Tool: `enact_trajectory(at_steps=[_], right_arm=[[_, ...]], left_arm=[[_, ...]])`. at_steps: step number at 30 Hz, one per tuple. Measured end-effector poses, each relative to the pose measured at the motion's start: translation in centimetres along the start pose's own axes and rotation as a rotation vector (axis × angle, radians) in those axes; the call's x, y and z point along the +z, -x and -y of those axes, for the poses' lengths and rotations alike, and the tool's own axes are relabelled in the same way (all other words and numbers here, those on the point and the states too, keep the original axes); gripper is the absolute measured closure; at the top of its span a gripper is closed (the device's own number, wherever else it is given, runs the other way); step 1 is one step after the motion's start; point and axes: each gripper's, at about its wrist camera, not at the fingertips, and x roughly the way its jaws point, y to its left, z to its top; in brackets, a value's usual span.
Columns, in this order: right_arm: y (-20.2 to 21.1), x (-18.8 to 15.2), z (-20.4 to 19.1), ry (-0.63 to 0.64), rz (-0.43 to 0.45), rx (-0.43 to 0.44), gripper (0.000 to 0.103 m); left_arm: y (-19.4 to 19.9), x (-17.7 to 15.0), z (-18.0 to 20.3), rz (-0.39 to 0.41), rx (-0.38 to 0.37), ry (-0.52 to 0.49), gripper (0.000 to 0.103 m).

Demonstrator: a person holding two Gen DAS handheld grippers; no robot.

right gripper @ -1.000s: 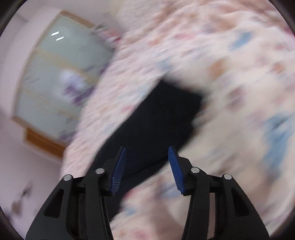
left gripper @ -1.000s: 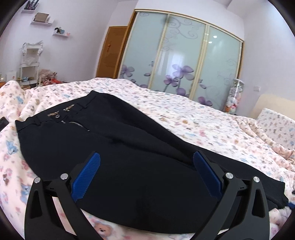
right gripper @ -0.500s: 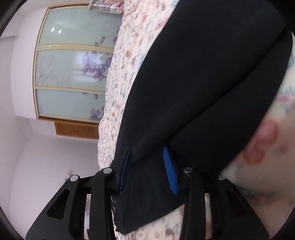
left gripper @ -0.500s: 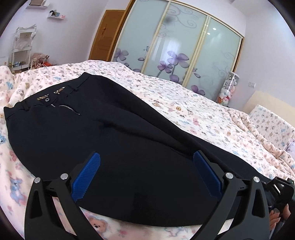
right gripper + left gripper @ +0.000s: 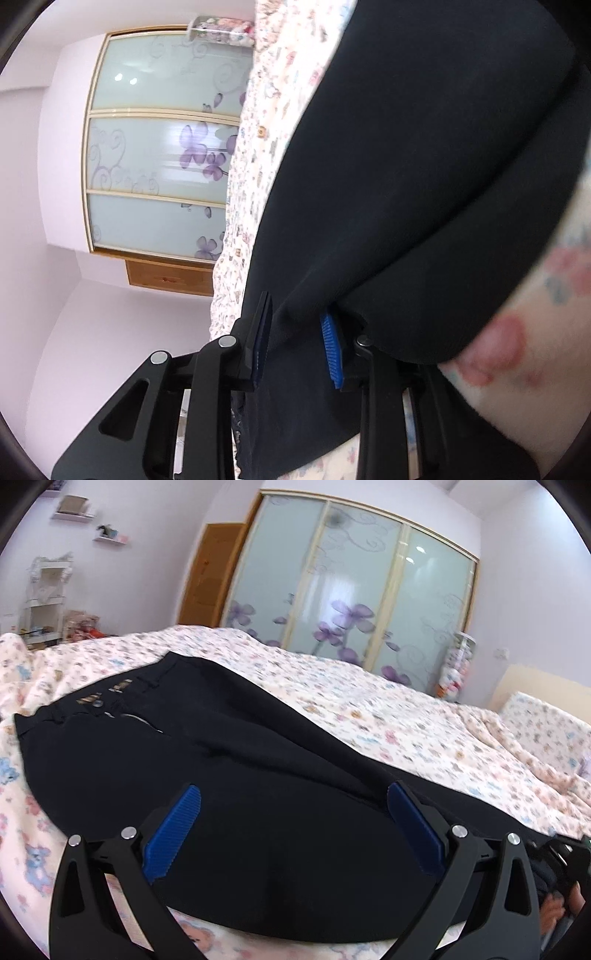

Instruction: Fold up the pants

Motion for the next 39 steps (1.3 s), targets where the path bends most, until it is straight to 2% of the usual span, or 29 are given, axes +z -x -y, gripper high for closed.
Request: enact_trajectory(at_steps=[1,2,5,8,10,13,17,18,19,21,23,25,26,28,29,30,31,32,35,39], right_arm=[[0.0,-0.1,-0.1,0.010,0.004,0.002,0.083],[0.1,-0.1,-0.2,0.025,0.013,0.001,0.094],[0.6,-0.2,-0.2,0.019,0.019,0.036,0.098],[0.9,-0.4,-0.4,0.025,0.014,0.025,0.098],[0.6,-0.5,-0.2,0.025,0.004,-0.009,0.098],[0.0,-0.2,-0.1,0.028,-0.025,-0.039,0.098],[-0.3,0.2,-0.1,0.050,-0.052,-0.062,0.098],[-0.4,0.2,-0.1,0.057,-0.059,-0.069,0.098],[-0.5,0.3,-0.1,0.062,-0.063,-0.075,0.098],[-0.4,0.2,0.0,0.075,-0.073,-0.087,0.098],[-0.3,0.2,-0.1,0.091,-0.083,-0.096,0.098],[-0.4,0.3,-0.2,0.102,-0.092,-0.102,0.098],[-0.5,0.3,-0.3,0.105,-0.093,-0.105,0.098],[-0.6,0.3,-0.4,0.124,-0.095,-0.117,0.098],[-0.6,0.2,-0.5,0.130,-0.095,-0.121,0.098],[-0.5,0.3,-0.6,0.137,-0.095,-0.123,0.098],[-0.5,0.3,-0.6,0.138,-0.096,-0.121,0.098],[-0.5,0.3,-0.6,0.138,-0.097,-0.119,0.098],[-0.4,0.3,-0.9,0.143,-0.095,-0.110,0.098],[0.2,0.7,-1.1,0.152,-0.078,-0.078,0.098]], left_arm=[[-0.1,-0.1,0.1,-0.010,-0.007,-0.009,0.002],[-0.2,-0.1,0.1,-0.022,-0.025,-0.009,0.002],[-0.4,0.0,-0.8,-0.072,-0.076,0.034,0.002],[-2.5,1.9,-2.6,-0.167,-0.100,0.113,0.002],[-4.5,3.9,-3.2,-0.202,-0.076,0.106,0.002],[-9.6,8.6,-4.2,-0.252,0.012,0.091,0.002],[-17.2,13.2,-5.3,-0.373,0.101,0.090,0.002],[-19.6,14.2,-5.8,-0.407,0.148,0.101,0.002],[-21.9,15.1,-6.4,-0.434,0.206,0.127,0.002],[-25.3,15.9,-7.6,-0.490,0.253,0.197,0.002],[-28.0,16.1,-8.8,-0.534,0.252,0.280,0.003],[-29.8,16.1,-9.6,-0.543,0.250,0.346,0.006],[-30.6,15.9,-10.0,-0.542,0.256,0.368,0.011],[-31.7,15.8,-10.7,-0.553,0.280,0.384,0.026],[-32.1,15.6,-11.0,-0.558,0.282,0.395,0.047],[-32.3,15.5,-11.2,-0.558,0.280,0.404,0.078],[-32.2,15.3,-11.5,-0.557,0.275,0.413,0.090],[-31.9,15.2,-11.9,-0.547,0.275,0.424,0.095],[-29.5,14.7,-13.4,-0.470,0.238,0.514,0.097],[-25.3,15.0,-13.7,-0.394,0.221,0.514,0.097]])
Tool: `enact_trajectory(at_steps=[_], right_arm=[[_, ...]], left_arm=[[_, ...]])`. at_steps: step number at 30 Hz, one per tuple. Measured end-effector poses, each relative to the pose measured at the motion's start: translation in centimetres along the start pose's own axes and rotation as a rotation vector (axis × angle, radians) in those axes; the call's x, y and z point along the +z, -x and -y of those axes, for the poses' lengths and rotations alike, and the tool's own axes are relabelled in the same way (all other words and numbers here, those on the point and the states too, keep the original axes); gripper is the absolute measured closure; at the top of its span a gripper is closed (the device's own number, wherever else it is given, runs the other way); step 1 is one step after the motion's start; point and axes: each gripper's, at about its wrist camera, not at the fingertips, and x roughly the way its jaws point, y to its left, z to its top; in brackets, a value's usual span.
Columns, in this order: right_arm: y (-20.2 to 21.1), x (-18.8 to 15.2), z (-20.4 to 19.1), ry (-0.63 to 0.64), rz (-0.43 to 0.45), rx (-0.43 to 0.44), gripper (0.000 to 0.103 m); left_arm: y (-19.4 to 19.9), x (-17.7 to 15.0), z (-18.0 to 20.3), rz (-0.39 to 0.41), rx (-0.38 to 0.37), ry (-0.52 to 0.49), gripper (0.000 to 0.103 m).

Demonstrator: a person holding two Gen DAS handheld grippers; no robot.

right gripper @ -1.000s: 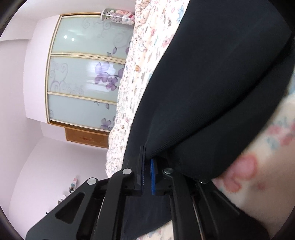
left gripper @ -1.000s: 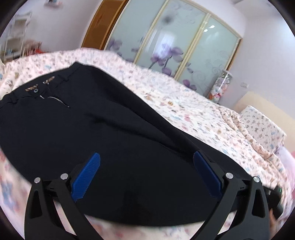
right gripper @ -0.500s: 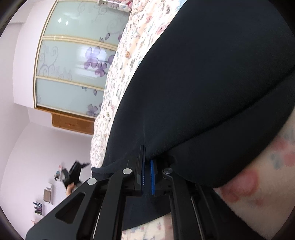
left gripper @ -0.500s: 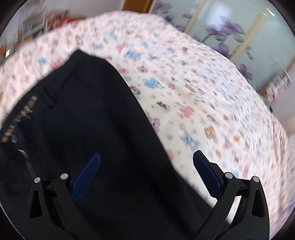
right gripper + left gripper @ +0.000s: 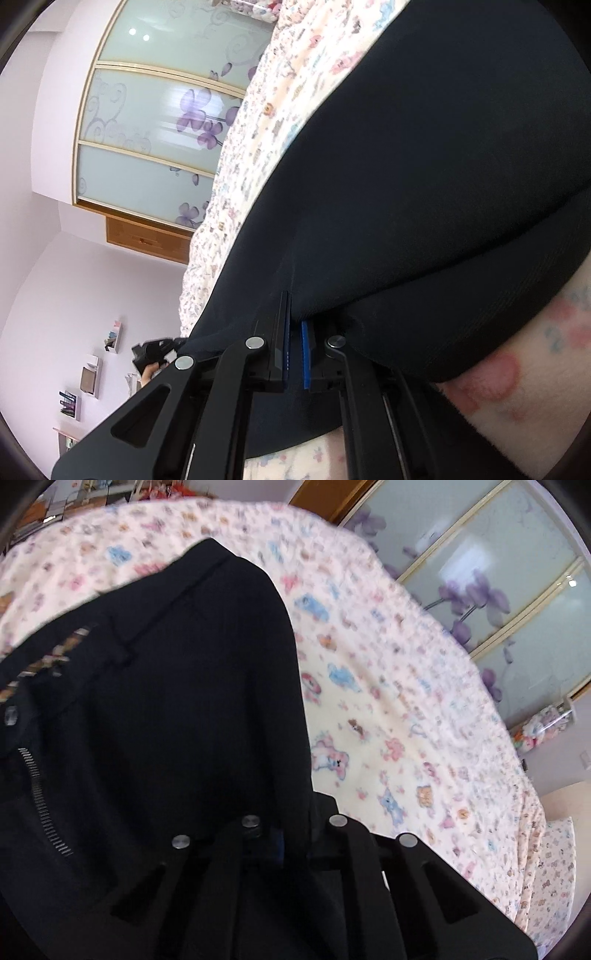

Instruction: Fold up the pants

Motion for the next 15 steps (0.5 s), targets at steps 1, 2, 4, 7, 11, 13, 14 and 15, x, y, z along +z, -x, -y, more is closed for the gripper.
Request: enact_trajectory(at_steps=[1,2,4,7,11,13,14,15], right_arm=[[0.3,0.1,0.0,0.009,0.006,0.005,0.098],[0.4,0.1,-0.2,0.021,0.014,0.007,0.098],[0.9,0.1,-0.6,0.058,0.035,0.004,0.098],[1.8,0.2,-1.3,0.096,0.075,0.001,0.098],[2.9,0.3,-1.5,0.106,0.116,-0.006,0.098],[3.5,0.5,-1.4,0.102,0.129,-0.020,0.098],[3.7,0.4,-1.3,0.101,0.135,-0.026,0.098],[3.9,0.5,-1.1,0.097,0.139,-0.032,0.098]], left_arm=[[1.3,-0.2,-0.3,0.017,-0.015,-0.002,0.097],[2.6,-0.5,-0.7,0.037,-0.031,-0.009,0.097],[6.1,-1.5,-1.7,0.087,-0.051,-0.034,0.096],[11.0,-3.7,-3.3,0.159,-0.048,-0.080,0.095],[16.4,-8.1,-7.5,0.217,-0.051,-0.073,0.092],[18.1,-10.8,-10.6,0.230,-0.032,-0.040,0.092],[18.6,-12.0,-12.0,0.234,-0.022,-0.021,0.092],[18.5,-13.3,-13.6,0.228,-0.002,0.007,0.092]])
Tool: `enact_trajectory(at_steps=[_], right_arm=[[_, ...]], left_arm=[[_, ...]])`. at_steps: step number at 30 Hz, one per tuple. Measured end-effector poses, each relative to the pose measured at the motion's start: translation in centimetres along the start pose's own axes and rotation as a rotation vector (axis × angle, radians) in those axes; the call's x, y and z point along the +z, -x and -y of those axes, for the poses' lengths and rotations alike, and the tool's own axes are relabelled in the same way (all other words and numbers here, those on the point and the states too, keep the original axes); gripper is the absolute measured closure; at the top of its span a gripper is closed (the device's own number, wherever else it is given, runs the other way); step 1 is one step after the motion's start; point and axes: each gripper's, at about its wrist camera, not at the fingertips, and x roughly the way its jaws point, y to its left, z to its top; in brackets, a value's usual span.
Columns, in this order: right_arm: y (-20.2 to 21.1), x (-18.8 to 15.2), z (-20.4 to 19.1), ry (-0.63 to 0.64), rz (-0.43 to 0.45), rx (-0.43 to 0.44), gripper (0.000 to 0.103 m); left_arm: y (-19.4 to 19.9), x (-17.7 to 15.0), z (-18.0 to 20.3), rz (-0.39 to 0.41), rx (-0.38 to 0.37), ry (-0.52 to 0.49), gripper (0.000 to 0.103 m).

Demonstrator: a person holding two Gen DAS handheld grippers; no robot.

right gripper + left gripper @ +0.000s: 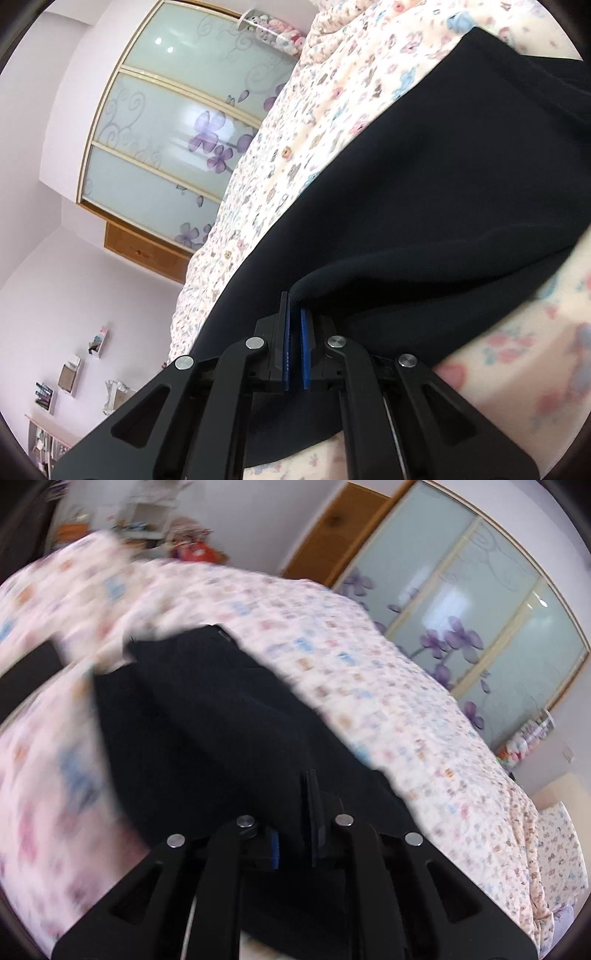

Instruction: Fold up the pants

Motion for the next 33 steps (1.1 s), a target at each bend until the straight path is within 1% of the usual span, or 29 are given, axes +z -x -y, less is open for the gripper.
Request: enact_trajectory(at_steps=[3,4,6,8,9,10,11,12,13,14,15,16,17,18,19,20,21,22,23,24,25,26,27,29,30,31,33], right_arm=[[0.3,-0.3,0.5,-0.010,0.001,-0.022,0.098],[0.4,-0.4,0.6,-0.011,0.001,-0.031,0.098],[0.5,-0.5,0.8,-0.015,0.005,-0.052,0.098],[0.5,-0.6,1.0,-0.025,0.000,-0.065,0.098],[0.5,-0.6,1.2,-0.037,-0.003,-0.074,0.098],[0.5,-0.6,1.3,-0.049,-0.006,-0.077,0.098],[0.5,-0.6,1.5,-0.055,-0.013,-0.083,0.098],[0.4,-0.8,1.3,-0.053,-0.018,-0.090,0.098],[0.3,-0.8,1.2,-0.051,-0.028,-0.097,0.098],[0.3,-0.9,1.2,-0.054,-0.040,-0.105,0.097],[0.4,-1.0,1.0,-0.057,-0.057,-0.114,0.096],[0.2,-1.1,0.9,-0.058,-0.082,-0.124,0.096],[0.1,-1.2,0.9,-0.060,-0.103,-0.129,0.091],[0.2,-1.3,0.9,-0.066,-0.132,-0.126,0.082],[0.3,-1.5,0.9,-0.069,-0.151,-0.119,0.077],[0.8,-1.6,0.6,-0.064,-0.171,-0.103,0.069],[1.4,-1.6,0.3,-0.050,-0.173,-0.099,0.063],[2.0,-1.4,0.0,-0.031,-0.167,-0.096,0.063],[2.9,-1.0,-0.2,-0.014,-0.149,-0.084,0.063],[4.4,-0.1,-0.2,-0.007,-0.108,-0.067,0.063],[5.7,0.9,0.1,-0.012,-0.063,-0.065,0.063],[7.8,2.5,0.7,-0.016,0.014,-0.089,0.063],[9.2,3.8,1.4,-0.012,0.071,-0.127,0.064],[11.8,6.4,2.8,0.007,0.181,-0.244,0.065],[12.4,7.3,3.2,0.023,0.198,-0.282,0.067],[12.5,8.0,3.6,0.050,0.191,-0.315,0.070],[12.0,9.5,4.2,0.117,0.149,-0.380,0.071]], left_arm=[[-1.1,-2.7,-3.3,-0.056,0.039,0.073,0.092],[-1.5,-3.3,-3.8,-0.059,0.042,0.088,0.092],[-1.5,-3.9,-3.4,-0.020,0.046,0.069,0.092],[-1.2,-4.0,-3.0,-0.002,0.064,0.039,0.090],[-1.2,-3.9,-2.9,-0.002,0.069,0.042,0.086],[-1.0,-4.0,-3.2,-0.001,0.077,0.046,0.085],[-0.4,-4.1,-3.3,0.010,0.089,0.052,0.082],[0.1,-4.5,-3.2,0.028,0.107,0.053,0.072],[0.9,-4.8,-2.7,0.065,0.136,0.048,0.065],[2.3,-5.3,-2.2,0.131,0.169,0.036,0.046],[3.4,-5.7,-1.9,0.180,0.179,0.025,0.033],[4.7,-6.2,-1.1,0.244,0.176,0.009,0.029],[5.3,-6.5,-0.5,0.275,0.167,-0.001,0.025],[6.0,-7.2,0.4,0.310,0.142,-0.021,0.019],[6.5,-7.8,1.5,0.336,0.111,-0.047,0.017],[6.8,-8.6,2.6,0.360,0.076,-0.080,0.013],[6.9,-9.6,4.0,0.385,0.040,-0.134,0.011],[6.6,-10.4,5.2,0.401,0.016,-0.182,0.011],[6.5,-11.6,6.2,0.424,-0.016,-0.251,0.010],[6.2,-12.7,7.2,0.447,-0.041,-0.322,0.009],[6.0,-13.4,7.8,0.453,-0.059,-0.374,0.008],[5.7,-13.6,8.8,0.435,-0.078,-0.425,0.006],[5.6,-13.7,9.3,0.428,-0.087,-0.448,0.005],[5.1,-13.8,10.1,0.404,-0.113,-0.489,0.004],[4.9,-13.8,10.3,0.386,-0.119,-0.500,0.004],[4.7,-13.8,10.5,0.375,-0.123,-0.505,0.004],[4.5,-13.8,10.7,0.356,-0.129,-0.507,0.003]])
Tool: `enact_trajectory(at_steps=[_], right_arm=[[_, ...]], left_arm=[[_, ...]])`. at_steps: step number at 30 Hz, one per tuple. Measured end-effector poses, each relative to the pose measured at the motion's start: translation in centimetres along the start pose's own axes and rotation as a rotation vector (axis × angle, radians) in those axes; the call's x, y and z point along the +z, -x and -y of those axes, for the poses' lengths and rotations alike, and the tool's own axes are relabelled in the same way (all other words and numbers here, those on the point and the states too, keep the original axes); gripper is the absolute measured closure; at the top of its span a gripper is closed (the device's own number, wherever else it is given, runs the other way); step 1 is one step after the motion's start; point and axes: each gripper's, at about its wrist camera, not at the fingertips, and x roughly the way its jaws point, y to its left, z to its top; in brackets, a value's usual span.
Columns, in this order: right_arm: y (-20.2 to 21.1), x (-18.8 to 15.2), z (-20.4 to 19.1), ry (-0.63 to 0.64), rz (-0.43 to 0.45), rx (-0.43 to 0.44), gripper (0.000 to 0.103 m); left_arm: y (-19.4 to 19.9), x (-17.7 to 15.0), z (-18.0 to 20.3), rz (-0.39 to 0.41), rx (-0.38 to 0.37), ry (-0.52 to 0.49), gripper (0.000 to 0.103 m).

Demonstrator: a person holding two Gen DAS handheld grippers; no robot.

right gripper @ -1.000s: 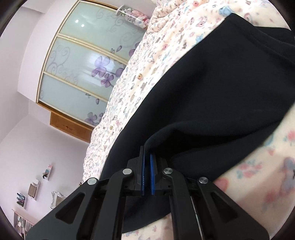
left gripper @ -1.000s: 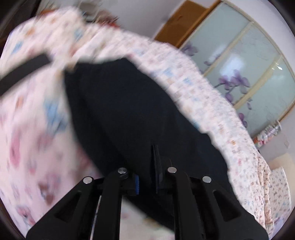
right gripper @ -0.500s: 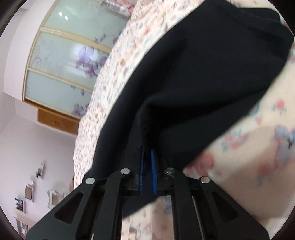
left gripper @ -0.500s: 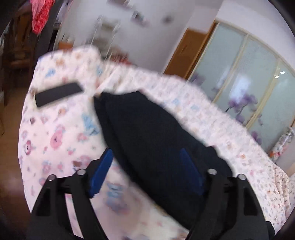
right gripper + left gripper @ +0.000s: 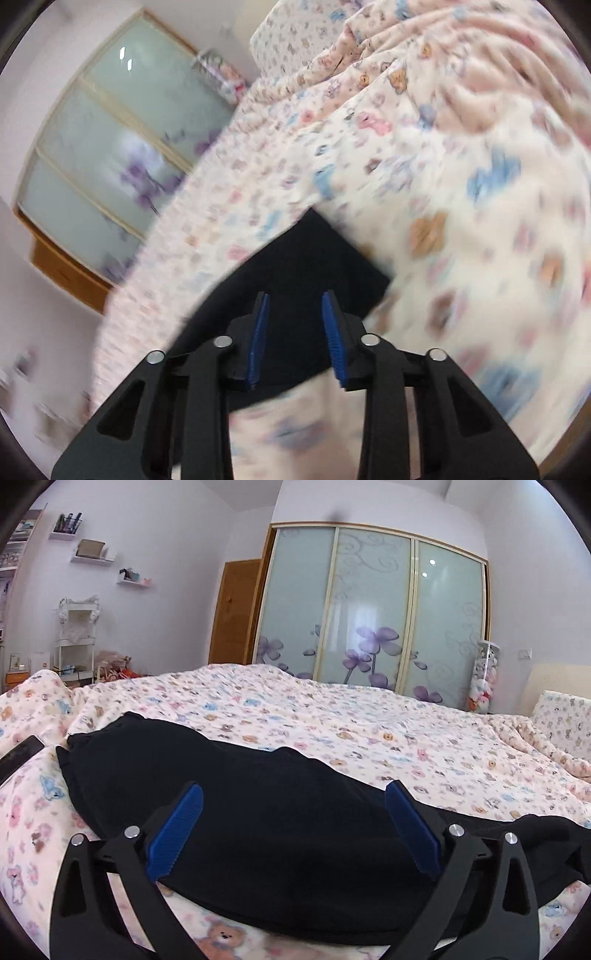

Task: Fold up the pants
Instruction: 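Lower the hem onto the trousers and open the right gripper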

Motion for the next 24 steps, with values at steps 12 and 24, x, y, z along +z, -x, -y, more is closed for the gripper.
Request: enact_trajectory(at_steps=[12,24], right_arm=[[-6.1,-0.3,-1.8,0.337,-0.186,-0.193,0.071],[-5.1,-2.5,-4.7,0.672,-0.150,-0.307,0.086]], left_arm=[[-1.4,-0.7,-2.0,-0.091,-0.012,0.114,0.002],[-2.4,-1.5,-3.5,-0.147,-0.022,0.196,0.002]])
